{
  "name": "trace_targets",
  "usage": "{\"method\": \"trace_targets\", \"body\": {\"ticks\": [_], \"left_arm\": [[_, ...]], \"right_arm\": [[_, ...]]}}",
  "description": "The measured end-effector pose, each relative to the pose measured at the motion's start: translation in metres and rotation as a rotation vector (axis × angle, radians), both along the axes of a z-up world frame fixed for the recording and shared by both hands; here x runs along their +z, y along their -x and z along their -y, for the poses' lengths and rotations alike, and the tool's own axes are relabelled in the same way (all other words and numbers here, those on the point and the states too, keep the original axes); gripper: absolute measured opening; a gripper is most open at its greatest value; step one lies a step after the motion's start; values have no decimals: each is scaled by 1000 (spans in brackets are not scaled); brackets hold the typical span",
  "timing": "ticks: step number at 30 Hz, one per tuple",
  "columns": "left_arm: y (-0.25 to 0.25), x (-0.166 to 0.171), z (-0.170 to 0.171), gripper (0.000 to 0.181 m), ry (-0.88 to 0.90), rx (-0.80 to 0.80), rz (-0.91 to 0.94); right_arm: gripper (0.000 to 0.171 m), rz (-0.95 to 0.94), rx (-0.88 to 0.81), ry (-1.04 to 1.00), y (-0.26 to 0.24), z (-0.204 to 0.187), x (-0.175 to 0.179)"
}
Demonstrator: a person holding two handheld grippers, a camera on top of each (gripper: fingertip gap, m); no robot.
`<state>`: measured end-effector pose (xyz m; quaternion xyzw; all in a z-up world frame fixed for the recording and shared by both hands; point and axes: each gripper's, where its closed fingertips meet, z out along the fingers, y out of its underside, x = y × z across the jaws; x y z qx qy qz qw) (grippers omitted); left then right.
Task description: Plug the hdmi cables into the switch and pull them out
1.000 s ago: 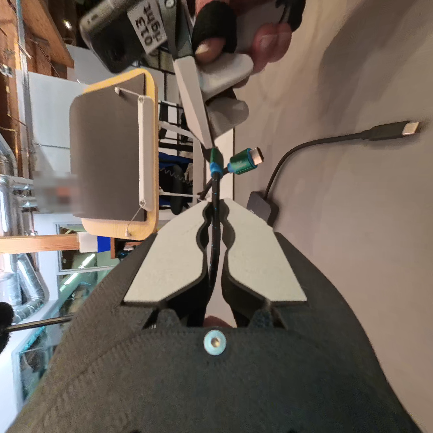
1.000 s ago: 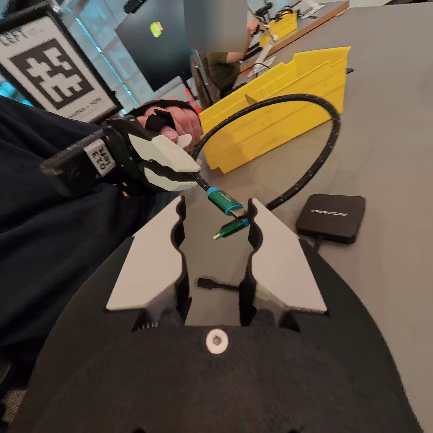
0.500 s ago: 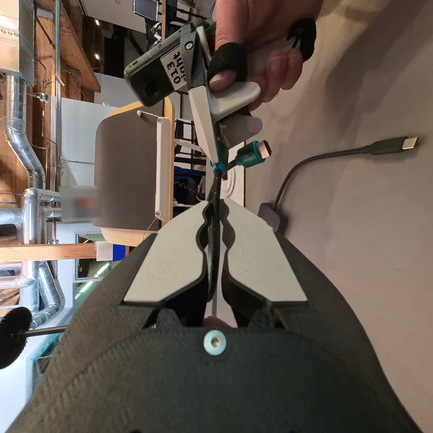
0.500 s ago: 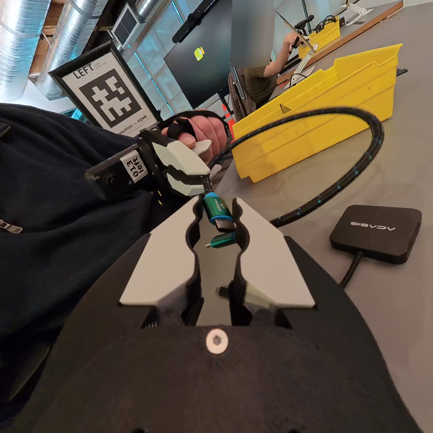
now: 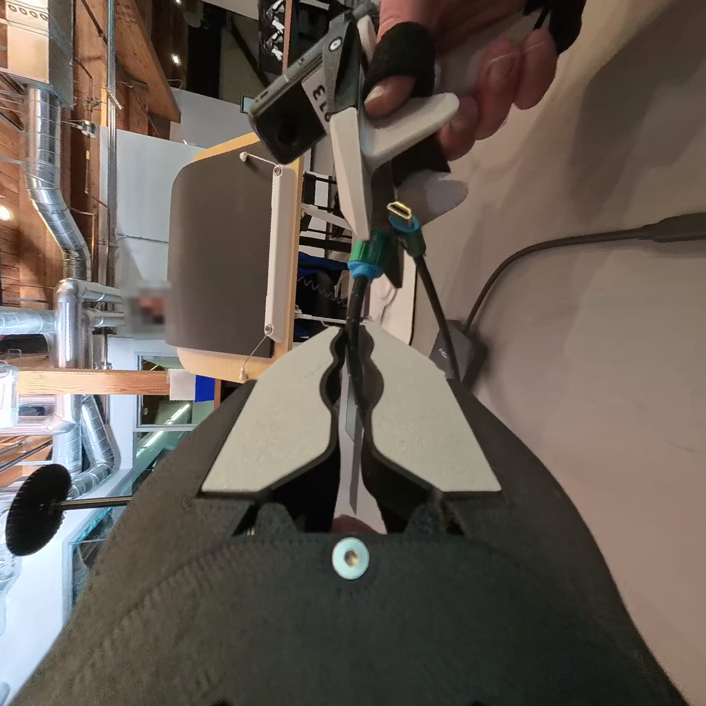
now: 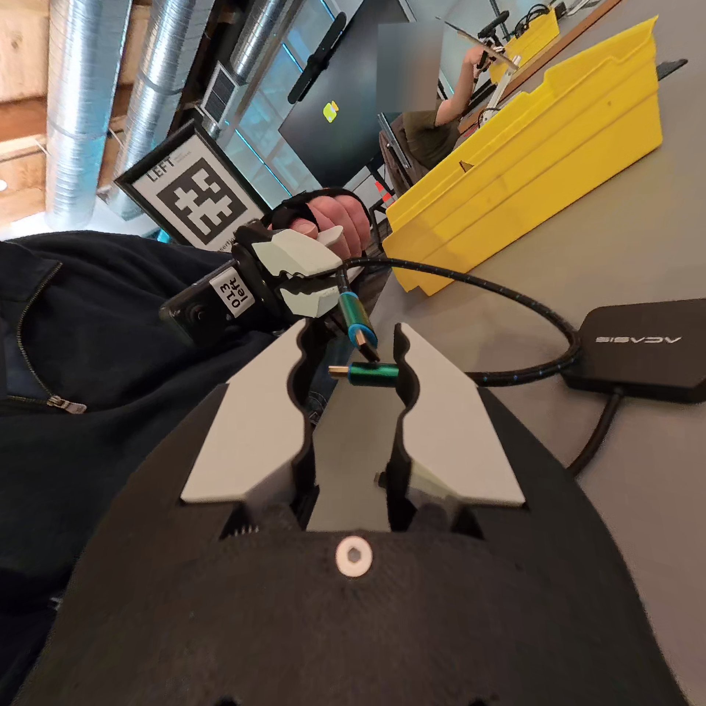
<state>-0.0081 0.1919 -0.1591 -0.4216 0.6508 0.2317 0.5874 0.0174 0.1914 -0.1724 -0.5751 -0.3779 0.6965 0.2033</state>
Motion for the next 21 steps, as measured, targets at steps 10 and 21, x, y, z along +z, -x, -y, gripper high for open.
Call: {"method": "trace_targets", "body": {"ticks": [10, 21], "left_arm": [[-1, -4, 1, 6, -30, 1, -25], [-2, -14, 0, 21, 272, -9, 80]], "right_arm": [[12, -30, 22, 49, 6, 4, 2], [11, 9, -54, -109, 5, -2, 0]]}}
